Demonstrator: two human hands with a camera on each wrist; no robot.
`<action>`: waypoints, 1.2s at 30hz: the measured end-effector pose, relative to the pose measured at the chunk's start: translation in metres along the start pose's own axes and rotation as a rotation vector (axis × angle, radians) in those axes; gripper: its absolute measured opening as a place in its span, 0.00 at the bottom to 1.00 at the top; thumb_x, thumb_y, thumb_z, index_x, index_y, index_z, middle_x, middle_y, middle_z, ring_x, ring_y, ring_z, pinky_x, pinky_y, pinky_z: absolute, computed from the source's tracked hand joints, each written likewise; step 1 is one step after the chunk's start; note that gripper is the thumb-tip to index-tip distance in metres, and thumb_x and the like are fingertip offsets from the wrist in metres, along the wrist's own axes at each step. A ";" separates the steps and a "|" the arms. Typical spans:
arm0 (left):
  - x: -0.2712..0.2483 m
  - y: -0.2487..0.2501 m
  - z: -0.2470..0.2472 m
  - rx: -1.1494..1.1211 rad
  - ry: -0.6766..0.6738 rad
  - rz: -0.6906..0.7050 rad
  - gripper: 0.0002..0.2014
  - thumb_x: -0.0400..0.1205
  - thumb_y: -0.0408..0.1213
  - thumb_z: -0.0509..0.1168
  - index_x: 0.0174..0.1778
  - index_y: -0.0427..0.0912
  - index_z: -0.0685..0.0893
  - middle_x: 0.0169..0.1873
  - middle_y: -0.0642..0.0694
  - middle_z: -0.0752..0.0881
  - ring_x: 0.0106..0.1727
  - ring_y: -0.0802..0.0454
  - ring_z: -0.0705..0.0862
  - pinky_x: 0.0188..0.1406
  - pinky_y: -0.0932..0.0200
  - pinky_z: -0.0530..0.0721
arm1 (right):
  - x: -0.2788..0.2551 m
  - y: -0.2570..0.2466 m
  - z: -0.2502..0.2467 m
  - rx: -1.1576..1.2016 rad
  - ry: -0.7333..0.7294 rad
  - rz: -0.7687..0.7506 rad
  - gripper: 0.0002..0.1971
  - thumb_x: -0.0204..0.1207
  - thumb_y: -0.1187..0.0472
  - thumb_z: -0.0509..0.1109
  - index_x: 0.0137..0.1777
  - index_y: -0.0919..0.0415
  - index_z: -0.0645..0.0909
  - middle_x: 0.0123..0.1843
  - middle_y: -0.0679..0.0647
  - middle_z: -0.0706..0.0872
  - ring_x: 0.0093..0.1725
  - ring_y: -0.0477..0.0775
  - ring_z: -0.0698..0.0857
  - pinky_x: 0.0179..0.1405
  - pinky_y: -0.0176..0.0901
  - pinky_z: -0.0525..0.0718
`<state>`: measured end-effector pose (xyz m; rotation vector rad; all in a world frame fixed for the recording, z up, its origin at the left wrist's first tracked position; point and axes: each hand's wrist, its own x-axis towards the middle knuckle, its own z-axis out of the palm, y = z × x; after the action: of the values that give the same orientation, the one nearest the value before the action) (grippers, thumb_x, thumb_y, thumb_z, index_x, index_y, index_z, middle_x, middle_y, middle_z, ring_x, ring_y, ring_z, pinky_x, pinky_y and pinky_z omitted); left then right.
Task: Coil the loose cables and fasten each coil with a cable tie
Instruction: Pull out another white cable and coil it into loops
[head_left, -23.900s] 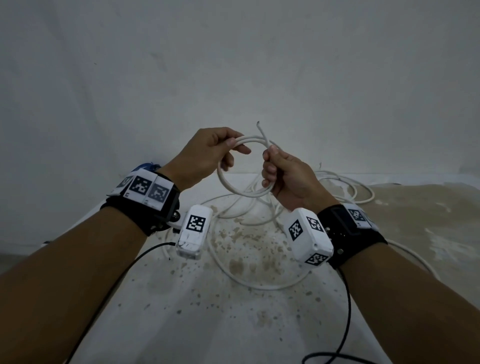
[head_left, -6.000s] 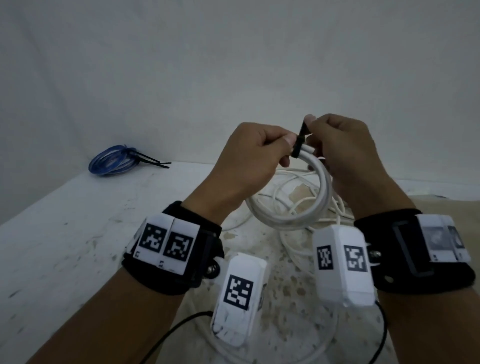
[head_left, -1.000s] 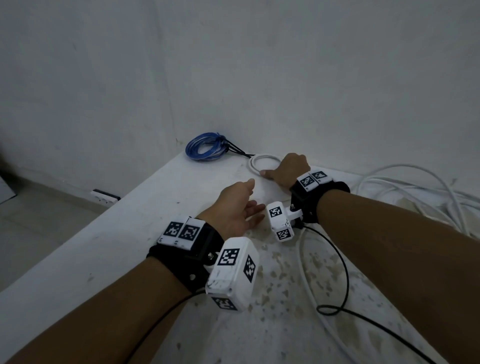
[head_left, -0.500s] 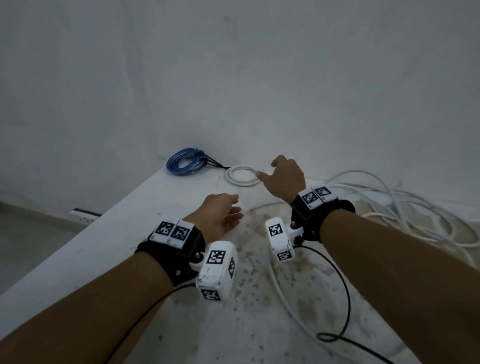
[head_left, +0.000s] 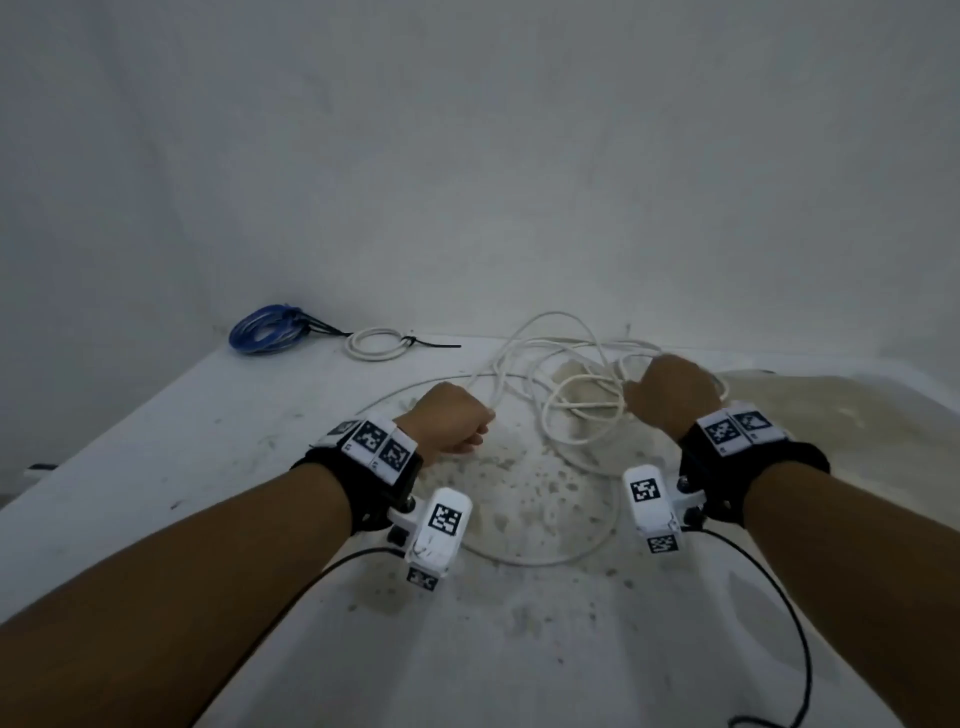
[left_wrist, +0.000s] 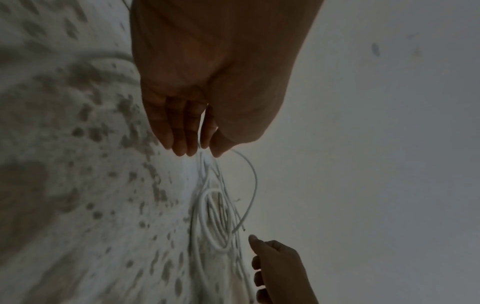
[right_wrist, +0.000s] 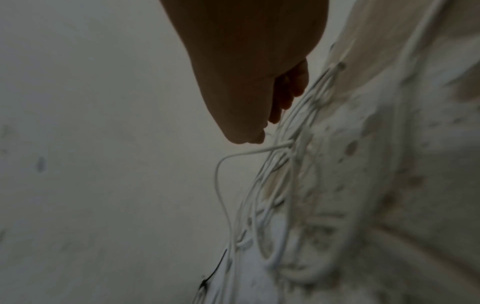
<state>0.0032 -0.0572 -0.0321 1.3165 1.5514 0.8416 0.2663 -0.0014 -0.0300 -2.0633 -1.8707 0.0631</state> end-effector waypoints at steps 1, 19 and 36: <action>-0.002 0.001 0.008 0.059 -0.024 0.015 0.10 0.85 0.34 0.67 0.54 0.28 0.84 0.41 0.38 0.85 0.38 0.48 0.84 0.42 0.56 0.86 | -0.003 0.015 0.005 0.002 -0.080 0.025 0.17 0.81 0.53 0.65 0.35 0.64 0.74 0.51 0.66 0.87 0.47 0.64 0.84 0.44 0.45 0.76; 0.049 0.036 0.089 0.343 0.033 -0.030 0.08 0.83 0.29 0.62 0.38 0.38 0.77 0.34 0.43 0.79 0.33 0.49 0.80 0.40 0.53 0.87 | 0.003 0.052 0.040 0.110 -0.336 -0.079 0.21 0.79 0.46 0.62 0.59 0.62 0.84 0.62 0.62 0.86 0.55 0.61 0.84 0.47 0.45 0.76; 0.057 0.062 0.039 0.346 0.042 0.032 0.09 0.84 0.29 0.65 0.46 0.24 0.86 0.42 0.32 0.90 0.33 0.47 0.86 0.37 0.55 0.88 | 0.003 0.046 0.033 0.171 -0.343 -0.001 0.12 0.80 0.56 0.64 0.40 0.65 0.76 0.52 0.64 0.87 0.44 0.59 0.81 0.41 0.44 0.76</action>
<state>0.0602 0.0092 -0.0014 1.5804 1.7694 0.6411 0.3023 0.0060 -0.0733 -2.0321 -1.9765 0.5901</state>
